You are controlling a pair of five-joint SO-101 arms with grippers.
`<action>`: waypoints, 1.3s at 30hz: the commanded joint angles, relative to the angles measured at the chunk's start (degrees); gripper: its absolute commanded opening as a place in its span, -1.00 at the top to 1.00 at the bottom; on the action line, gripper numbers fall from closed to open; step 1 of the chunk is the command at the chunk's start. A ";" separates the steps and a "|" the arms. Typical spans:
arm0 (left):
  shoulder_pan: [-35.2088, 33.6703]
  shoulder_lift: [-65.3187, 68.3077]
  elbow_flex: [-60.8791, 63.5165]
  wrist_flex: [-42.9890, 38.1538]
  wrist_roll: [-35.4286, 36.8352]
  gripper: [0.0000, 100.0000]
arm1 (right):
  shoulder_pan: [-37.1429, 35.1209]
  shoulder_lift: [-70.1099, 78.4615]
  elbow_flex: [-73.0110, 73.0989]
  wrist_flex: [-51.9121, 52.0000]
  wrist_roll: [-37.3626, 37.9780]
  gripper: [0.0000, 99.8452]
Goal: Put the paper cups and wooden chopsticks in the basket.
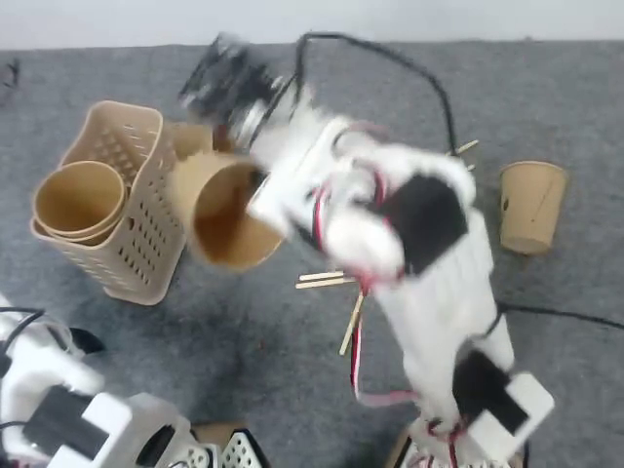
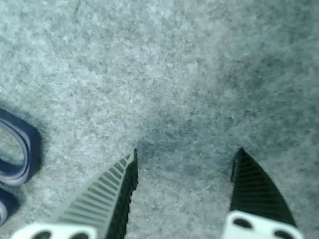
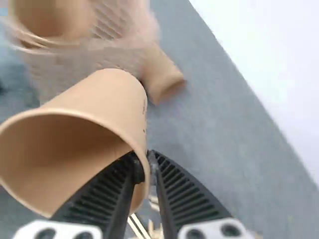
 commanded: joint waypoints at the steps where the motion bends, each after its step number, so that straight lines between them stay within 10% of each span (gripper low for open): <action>1: 1.41 -0.79 0.66 -0.70 -0.35 0.40 | -6.64 -4.09 -1.32 -4.00 -0.26 0.99; 18: 1.05 -0.79 0.66 -0.70 -0.35 0.40 | -8.13 19.56 -1.49 -33.80 8.44 0.99; 31: 1.41 -0.79 0.66 -0.62 -0.26 0.40 | -5.41 25.01 -1.58 -35.30 8.00 0.97; 39: 1.41 -0.79 0.66 -0.62 -0.26 0.40 | -5.41 25.54 -6.42 -33.98 -0.18 0.48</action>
